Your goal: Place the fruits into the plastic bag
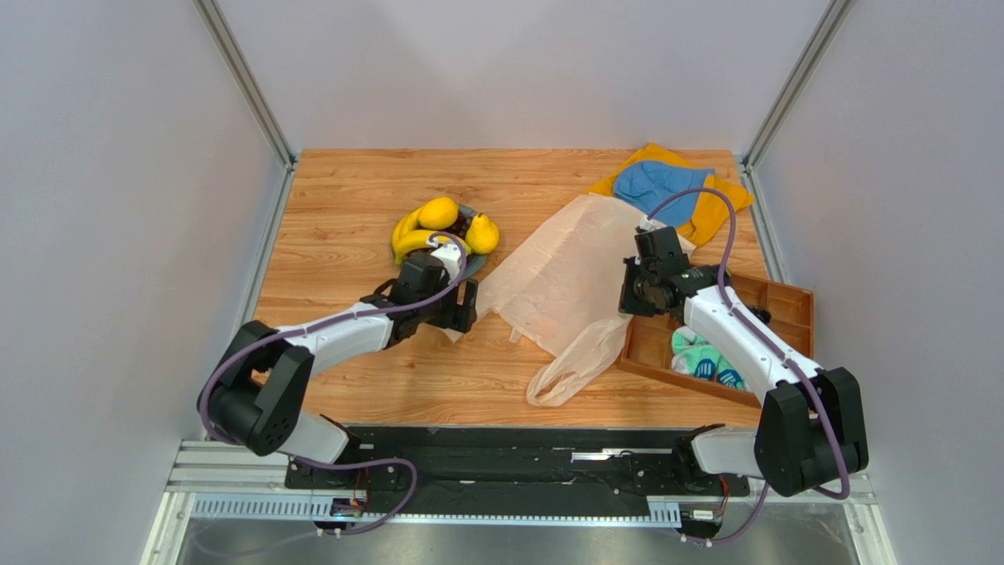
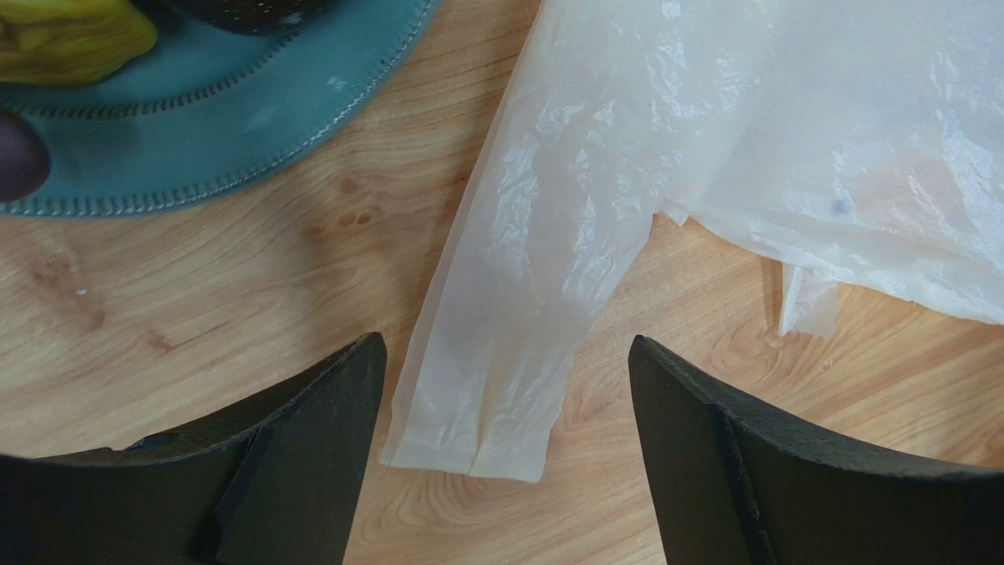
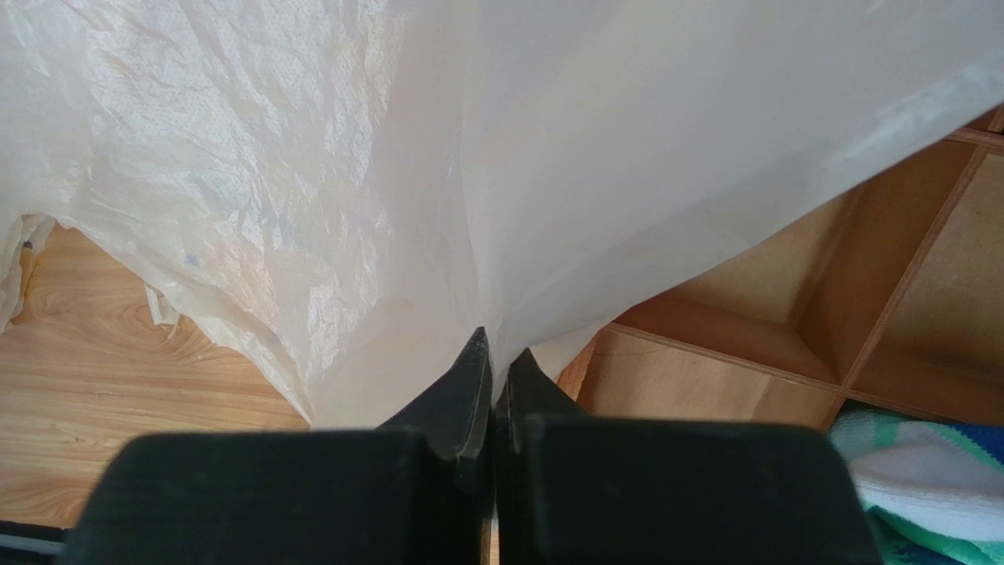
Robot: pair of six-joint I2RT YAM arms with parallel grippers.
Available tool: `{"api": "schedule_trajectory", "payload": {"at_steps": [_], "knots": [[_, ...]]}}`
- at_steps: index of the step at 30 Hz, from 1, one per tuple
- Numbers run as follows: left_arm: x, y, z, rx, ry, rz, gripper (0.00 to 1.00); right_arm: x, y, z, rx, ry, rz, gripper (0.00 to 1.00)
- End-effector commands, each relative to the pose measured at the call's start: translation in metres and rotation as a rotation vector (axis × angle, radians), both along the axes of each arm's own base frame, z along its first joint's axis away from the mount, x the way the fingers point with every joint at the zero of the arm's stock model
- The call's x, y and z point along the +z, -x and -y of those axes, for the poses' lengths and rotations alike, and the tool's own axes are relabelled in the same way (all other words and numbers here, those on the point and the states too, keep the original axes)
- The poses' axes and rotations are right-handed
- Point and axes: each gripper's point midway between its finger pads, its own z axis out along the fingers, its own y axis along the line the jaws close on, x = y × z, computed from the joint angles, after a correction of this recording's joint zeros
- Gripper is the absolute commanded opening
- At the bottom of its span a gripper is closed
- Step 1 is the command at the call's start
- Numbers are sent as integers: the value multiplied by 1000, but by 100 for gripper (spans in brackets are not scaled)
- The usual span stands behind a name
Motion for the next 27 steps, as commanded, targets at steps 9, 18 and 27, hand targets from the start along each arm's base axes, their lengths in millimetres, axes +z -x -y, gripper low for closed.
{"api": "schedule_trajectory", "payload": {"at_steps": [9,18,27], "knots": [[-3,-21,27,-101,18,22,69,2,1,0,15,-12,12,0],[16,-11,35,-149,72,18,20,15,-1,9,-9,28,43,0],[81,29,64,-269,282,-57,0,62,-11,26,-63,88,173,24]]}}
